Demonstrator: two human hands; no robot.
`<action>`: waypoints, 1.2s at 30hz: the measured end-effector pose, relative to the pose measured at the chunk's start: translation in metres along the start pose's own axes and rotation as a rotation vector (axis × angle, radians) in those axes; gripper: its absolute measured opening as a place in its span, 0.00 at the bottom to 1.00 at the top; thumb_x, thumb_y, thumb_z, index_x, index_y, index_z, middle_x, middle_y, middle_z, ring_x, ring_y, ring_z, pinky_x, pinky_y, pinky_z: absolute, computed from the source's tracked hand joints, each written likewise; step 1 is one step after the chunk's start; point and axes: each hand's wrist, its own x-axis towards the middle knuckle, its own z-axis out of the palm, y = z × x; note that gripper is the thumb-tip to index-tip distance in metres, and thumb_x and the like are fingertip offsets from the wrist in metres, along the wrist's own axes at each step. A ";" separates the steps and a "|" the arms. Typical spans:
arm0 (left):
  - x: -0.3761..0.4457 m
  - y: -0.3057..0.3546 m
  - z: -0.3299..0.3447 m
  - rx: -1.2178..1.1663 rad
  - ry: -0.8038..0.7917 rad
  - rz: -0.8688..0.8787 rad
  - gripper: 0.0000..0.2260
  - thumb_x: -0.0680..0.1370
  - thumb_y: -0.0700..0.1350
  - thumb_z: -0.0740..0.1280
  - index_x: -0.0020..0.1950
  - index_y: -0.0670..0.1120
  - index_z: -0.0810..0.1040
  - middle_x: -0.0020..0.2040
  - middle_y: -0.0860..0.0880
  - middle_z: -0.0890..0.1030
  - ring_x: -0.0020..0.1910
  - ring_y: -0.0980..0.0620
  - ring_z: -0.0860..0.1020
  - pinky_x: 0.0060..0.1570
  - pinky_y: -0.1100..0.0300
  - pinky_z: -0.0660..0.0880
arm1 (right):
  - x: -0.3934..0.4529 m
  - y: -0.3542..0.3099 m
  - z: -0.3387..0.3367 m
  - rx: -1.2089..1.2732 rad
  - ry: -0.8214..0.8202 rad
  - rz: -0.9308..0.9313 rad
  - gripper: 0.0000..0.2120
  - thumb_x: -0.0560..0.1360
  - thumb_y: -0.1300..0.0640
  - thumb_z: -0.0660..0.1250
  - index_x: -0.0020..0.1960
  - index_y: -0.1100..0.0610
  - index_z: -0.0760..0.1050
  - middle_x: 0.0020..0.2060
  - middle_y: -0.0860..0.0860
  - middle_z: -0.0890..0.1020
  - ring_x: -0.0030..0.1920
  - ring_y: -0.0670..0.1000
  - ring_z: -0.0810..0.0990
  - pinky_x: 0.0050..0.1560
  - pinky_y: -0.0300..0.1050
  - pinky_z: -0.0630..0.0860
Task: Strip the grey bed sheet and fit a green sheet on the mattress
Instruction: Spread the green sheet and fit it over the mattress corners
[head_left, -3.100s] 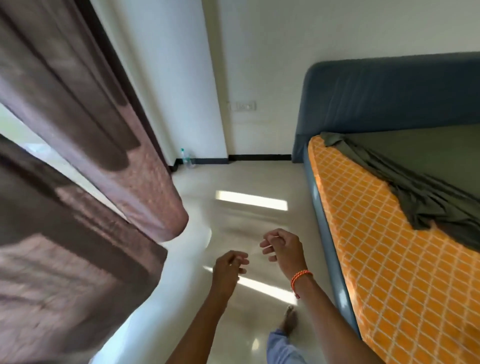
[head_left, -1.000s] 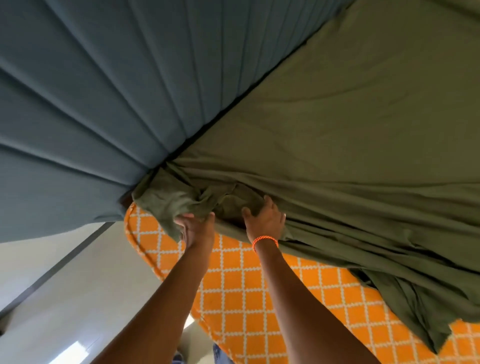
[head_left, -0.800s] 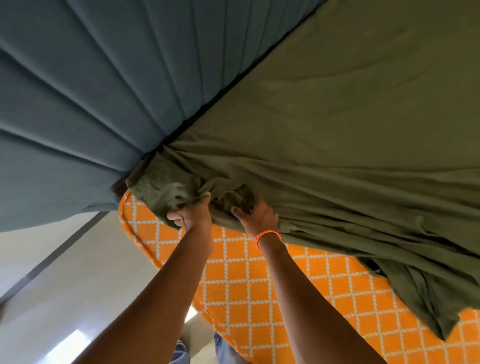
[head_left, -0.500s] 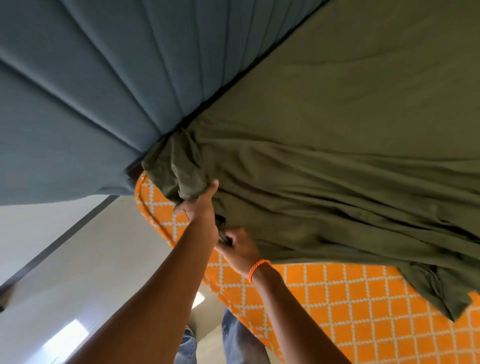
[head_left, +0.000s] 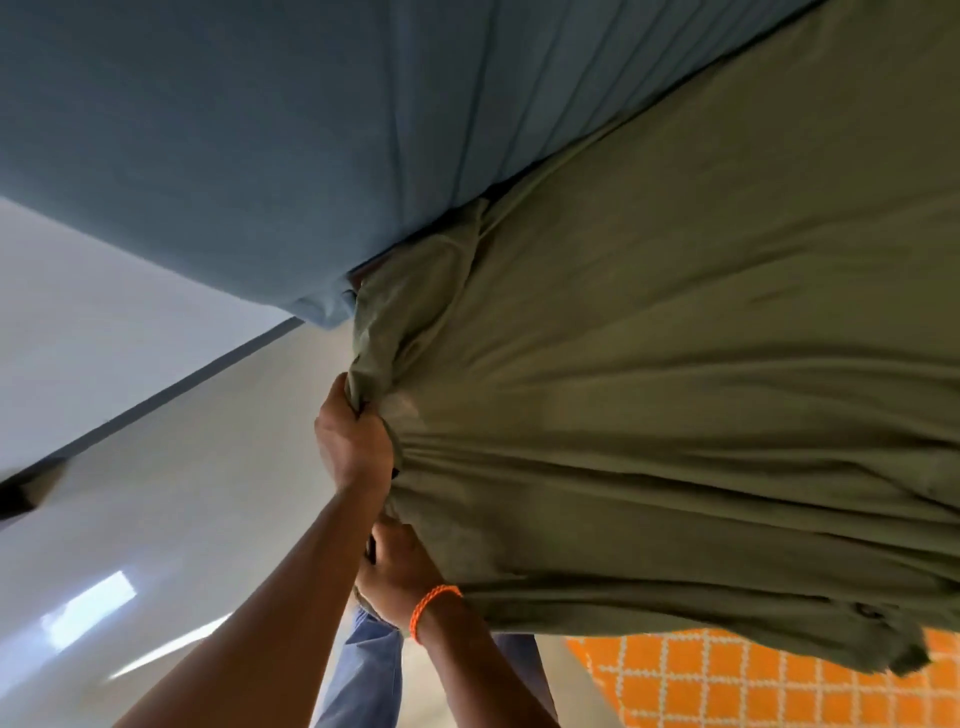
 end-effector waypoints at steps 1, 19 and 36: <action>0.004 0.003 -0.003 0.011 0.018 0.026 0.15 0.74 0.31 0.57 0.50 0.44 0.80 0.42 0.47 0.82 0.41 0.45 0.78 0.39 0.51 0.72 | 0.003 -0.009 0.000 -0.029 -0.015 -0.009 0.07 0.79 0.55 0.66 0.53 0.58 0.76 0.47 0.57 0.84 0.46 0.55 0.81 0.47 0.47 0.75; 0.064 -0.013 0.025 0.085 0.183 0.013 0.20 0.79 0.42 0.68 0.71 0.47 0.71 0.68 0.46 0.76 0.66 0.43 0.75 0.65 0.42 0.74 | 0.194 -0.058 -0.181 -0.606 0.758 -0.535 0.18 0.76 0.54 0.62 0.63 0.54 0.81 0.57 0.54 0.82 0.59 0.59 0.77 0.60 0.55 0.76; 0.063 -0.061 0.097 -0.352 0.120 -0.440 0.14 0.84 0.52 0.62 0.66 0.48 0.76 0.65 0.48 0.72 0.58 0.49 0.75 0.60 0.57 0.69 | 0.266 -0.138 -0.115 -1.463 -0.160 -0.421 0.30 0.79 0.51 0.61 0.80 0.44 0.62 0.77 0.56 0.67 0.76 0.59 0.68 0.73 0.54 0.67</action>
